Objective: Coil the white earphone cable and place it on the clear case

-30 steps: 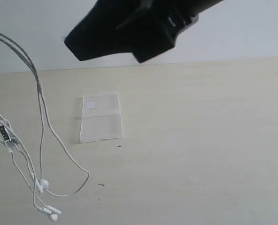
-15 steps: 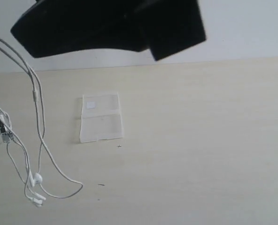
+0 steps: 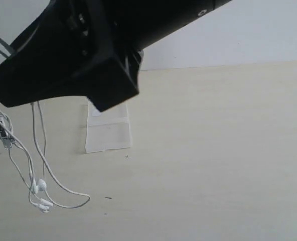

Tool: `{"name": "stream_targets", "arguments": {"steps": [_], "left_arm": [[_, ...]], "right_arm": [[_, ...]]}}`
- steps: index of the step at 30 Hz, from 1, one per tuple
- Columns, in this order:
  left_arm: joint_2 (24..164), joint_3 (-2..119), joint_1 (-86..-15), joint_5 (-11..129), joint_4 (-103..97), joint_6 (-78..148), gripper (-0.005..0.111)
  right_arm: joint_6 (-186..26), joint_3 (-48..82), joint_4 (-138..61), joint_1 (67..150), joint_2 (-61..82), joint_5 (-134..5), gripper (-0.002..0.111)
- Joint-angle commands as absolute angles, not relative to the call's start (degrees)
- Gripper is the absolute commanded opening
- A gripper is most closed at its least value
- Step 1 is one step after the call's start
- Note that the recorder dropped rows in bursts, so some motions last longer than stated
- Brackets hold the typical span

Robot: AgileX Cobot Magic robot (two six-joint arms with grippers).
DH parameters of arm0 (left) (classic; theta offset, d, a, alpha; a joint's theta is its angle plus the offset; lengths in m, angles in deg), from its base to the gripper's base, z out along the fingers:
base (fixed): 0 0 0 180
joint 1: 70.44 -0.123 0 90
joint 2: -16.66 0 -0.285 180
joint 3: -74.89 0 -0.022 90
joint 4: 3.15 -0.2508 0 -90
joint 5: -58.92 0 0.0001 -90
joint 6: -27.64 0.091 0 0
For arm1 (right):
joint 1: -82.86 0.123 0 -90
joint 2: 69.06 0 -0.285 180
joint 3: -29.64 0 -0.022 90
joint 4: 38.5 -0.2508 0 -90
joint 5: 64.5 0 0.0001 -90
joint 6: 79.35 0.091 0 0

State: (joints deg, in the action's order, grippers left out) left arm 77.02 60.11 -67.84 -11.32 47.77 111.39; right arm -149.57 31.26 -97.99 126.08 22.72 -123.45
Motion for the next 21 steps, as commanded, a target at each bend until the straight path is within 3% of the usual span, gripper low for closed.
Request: {"name": "stream_targets", "arguments": {"steps": [1, 11, 21], "left_arm": [[75.84, 60.46, -67.51, -11.04, 48.87, 111.31, 0.000], [75.75, 60.46, -67.51, -11.04, 49.66, 111.21, 0.000], [75.56, 60.46, -67.51, -11.04, 51.03, 111.21, 0.000]], "right_arm": [[-149.67, 31.70, -97.39, 126.21, 23.48, -121.11, 0.050], [-149.67, 31.70, -96.38, 126.21, 24.11, -119.99, 0.047], [-148.28, 31.70, -96.60, 126.21, 27.54, -121.58, 0.051]]}}
